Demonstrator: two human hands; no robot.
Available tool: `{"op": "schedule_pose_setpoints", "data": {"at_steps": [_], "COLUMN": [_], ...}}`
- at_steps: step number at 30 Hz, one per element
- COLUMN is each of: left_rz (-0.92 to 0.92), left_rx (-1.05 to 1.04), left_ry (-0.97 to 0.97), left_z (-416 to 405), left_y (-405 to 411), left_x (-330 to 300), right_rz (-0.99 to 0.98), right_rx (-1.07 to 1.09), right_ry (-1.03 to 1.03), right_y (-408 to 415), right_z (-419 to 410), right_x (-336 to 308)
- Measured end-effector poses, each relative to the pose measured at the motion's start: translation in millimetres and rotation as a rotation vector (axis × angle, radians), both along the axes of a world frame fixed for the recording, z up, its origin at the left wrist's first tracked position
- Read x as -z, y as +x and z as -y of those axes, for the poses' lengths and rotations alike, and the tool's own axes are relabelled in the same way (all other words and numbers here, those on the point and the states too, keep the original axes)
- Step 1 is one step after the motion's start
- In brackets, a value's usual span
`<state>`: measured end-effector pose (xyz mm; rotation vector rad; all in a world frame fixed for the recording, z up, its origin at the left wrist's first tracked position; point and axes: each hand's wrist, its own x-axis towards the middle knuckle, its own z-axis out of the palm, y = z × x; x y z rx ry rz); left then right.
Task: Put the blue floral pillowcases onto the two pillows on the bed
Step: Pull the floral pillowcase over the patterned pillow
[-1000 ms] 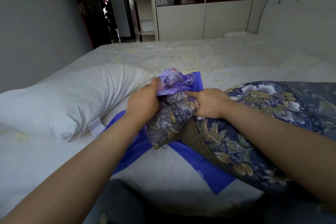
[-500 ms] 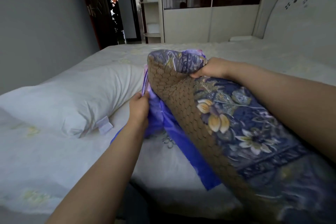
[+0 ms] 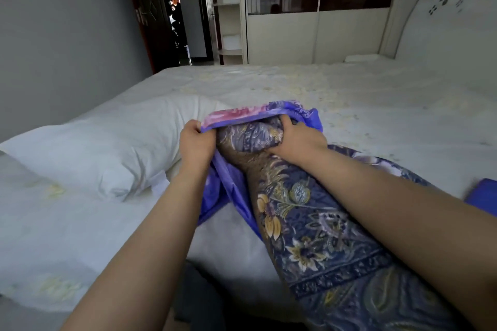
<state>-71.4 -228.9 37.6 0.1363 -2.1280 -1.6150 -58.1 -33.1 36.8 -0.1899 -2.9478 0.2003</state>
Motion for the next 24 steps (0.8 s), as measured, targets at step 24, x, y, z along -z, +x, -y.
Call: {"op": "schedule_pose_setpoints", "data": {"at_steps": [24], "left_rz": [0.026], "left_rx": [-0.085], "left_ry": [-1.003], "left_z": [10.7], "left_y": [26.1], "left_x": [27.4], "right_rz": [-0.114], "right_rx": [-0.184], "right_ry": [0.19], "right_y": [21.7], "right_z": [27.7], "right_x": [31.9]}}
